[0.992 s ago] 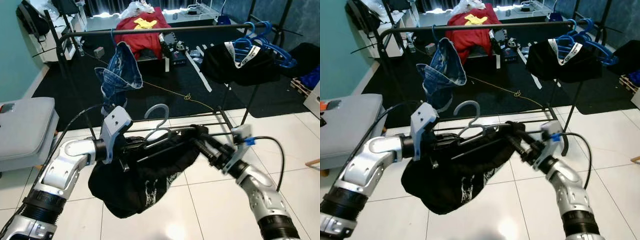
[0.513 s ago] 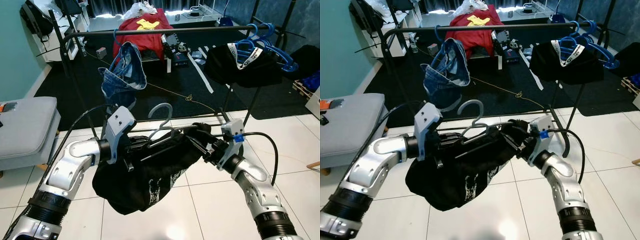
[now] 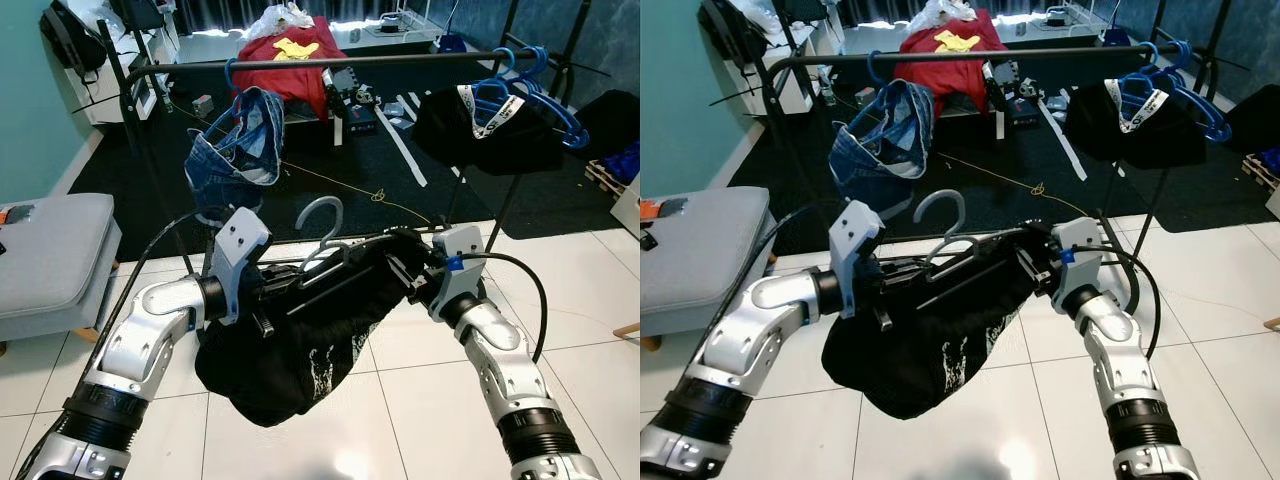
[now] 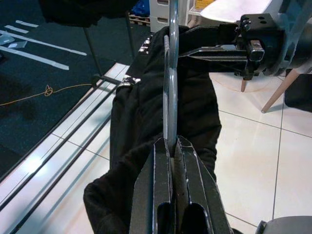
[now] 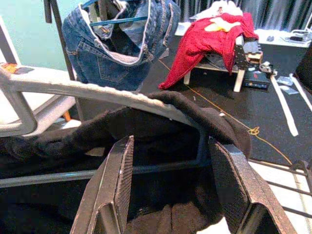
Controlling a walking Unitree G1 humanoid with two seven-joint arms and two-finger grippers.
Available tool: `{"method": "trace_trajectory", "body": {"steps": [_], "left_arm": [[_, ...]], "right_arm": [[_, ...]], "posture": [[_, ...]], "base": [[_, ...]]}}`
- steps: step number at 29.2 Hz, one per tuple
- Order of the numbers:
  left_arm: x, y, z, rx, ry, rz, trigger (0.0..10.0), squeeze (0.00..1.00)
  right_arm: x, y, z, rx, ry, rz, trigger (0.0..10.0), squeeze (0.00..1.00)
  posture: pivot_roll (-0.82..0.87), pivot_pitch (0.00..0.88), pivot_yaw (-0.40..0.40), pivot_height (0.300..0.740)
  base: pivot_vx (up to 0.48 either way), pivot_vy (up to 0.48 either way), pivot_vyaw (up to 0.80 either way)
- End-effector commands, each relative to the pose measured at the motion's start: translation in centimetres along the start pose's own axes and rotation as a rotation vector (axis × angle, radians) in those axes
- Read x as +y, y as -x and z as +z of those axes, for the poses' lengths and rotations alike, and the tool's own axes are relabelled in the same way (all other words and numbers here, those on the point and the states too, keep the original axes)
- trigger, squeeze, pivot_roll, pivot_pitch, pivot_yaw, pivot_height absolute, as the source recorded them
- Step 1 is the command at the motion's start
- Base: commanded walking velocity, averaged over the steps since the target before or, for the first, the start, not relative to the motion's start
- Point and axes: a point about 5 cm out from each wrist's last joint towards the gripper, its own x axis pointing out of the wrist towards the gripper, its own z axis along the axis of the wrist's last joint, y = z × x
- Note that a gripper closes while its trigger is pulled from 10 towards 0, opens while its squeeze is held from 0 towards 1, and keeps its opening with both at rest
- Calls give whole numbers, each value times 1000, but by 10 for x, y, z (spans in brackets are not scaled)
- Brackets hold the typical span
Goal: Hang hanger
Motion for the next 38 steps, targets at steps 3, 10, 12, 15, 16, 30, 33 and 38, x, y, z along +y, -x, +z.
{"method": "trace_trajectory", "body": {"steps": [3,10,12,15,16,30,33,38], "left_arm": [[2,4,4,-21,-6,22,0,0],[6,2,-2,13,-10,74,0,0],[7,2,-2,14,-8,81,0,0],[9,3,-2,13,0,107,0,0],[11,3,-2,7,10,122,0,0],[21,9,24,-220,267,95,0,0],[14,10,28,-265,348,-20,0,0],[5,13,27,-358,538,-176,0,0]], "right_arm": [[11,-3,1,-24,2,38,10000,0],[34,-7,24,-203,120,68,10000,0],[32,-7,25,-218,149,40,10000,0],[21,-5,33,-277,163,-72,10000,0],[12,-2,37,-308,139,-142,10000,0],[-60,39,-5,-297,-373,-480,10000,0],[-58,43,-22,-271,-507,-385,10000,0],[-46,47,-40,-202,-558,-240,10000,0]], "posture": [[48,85,52,740],[48,73,52,740],[50,68,52,740],[50,66,54,740],[50,65,54,740],[48,71,64,740],[50,76,61,740],[51,78,54,740]], "base": [[0,0,0],[0,0,0],[0,0,0],[0,0,0],[0,0,0],[0,0,0],[0,0,0],[0,0,0]]}}
